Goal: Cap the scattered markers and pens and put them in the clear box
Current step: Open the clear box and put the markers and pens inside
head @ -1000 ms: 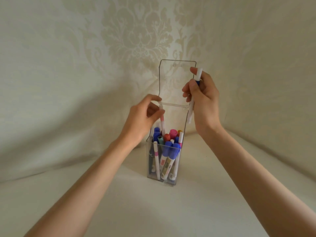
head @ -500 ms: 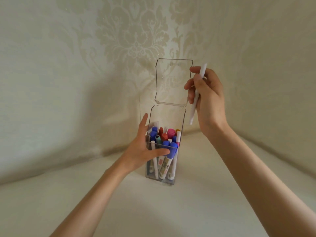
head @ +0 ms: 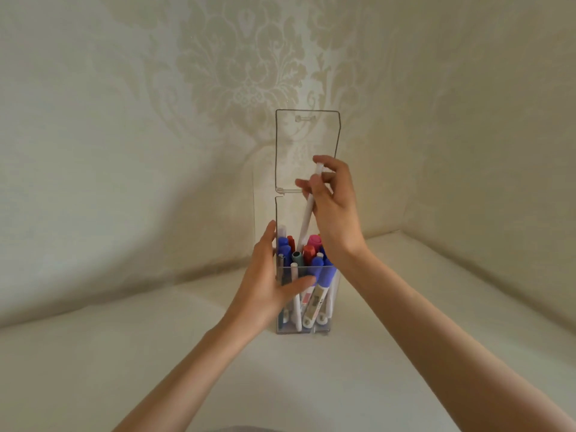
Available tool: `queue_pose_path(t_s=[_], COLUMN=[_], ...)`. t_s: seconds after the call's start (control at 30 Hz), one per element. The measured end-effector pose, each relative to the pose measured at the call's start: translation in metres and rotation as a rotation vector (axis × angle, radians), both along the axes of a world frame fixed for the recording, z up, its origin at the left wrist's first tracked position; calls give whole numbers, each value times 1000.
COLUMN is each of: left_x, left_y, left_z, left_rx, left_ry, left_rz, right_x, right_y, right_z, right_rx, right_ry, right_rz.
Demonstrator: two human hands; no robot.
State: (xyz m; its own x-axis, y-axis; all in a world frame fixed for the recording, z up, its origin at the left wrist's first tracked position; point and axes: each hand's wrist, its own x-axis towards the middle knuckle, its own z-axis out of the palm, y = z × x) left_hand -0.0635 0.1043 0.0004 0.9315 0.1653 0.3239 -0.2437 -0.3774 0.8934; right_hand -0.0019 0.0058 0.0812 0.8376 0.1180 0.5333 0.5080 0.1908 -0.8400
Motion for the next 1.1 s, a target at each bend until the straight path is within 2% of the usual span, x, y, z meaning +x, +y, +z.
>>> queue_pose_path(t_s=[0.13, 0.27, 0.37, 0.47, 0.53, 0.6, 0.67, 0.7, 0.77, 0.83, 0.87, 0.93, 1.1], left_x=[-7, -8, -5, -2, -2, 3, 14, 24, 44, 61, 64, 59, 7], left_y=[14, 28, 35, 40, 43, 47, 50, 51, 50, 45, 42, 35, 21], left_z=[-1, 1, 4, 11, 25, 44, 66, 76, 97, 115, 121, 128, 106], left_rx=[59, 89, 89, 107, 86, 49, -6, -40, -98, -140, -156, -148, 19], left_ry=[16, 23, 10, 5, -10, -56, -127, -151, -132, -82, -65, -107, -333], left_rz=[-13, -12, -14, -58, -86, -66, -17, 1, 12, 1, -13, -43, -61], right_x=[-2, -1, 1, -1, -4, -5, 9, 21, 38, 48, 48, 37, -5], right_y=[-9, -13, -13, -15, -24, -37, -50, -53, -51, -44, -41, -39, -57], right_z=[-12, -13, -16, -15, -7, 12, 31, 40, 55, 64, 66, 67, 43], right_rx=[-343, -839, -1076, -1220, -1120, -732, -315, -232, -297, -343, -338, -327, -281], right_ry=[-104, -270, -241, -193, -240, -278, -212, -142, 67, 267, 291, 218, -50], right_rz=[-183, -287, -284, -172, -99, -100, -241, -319, -303, -94, -4, 53, -175])
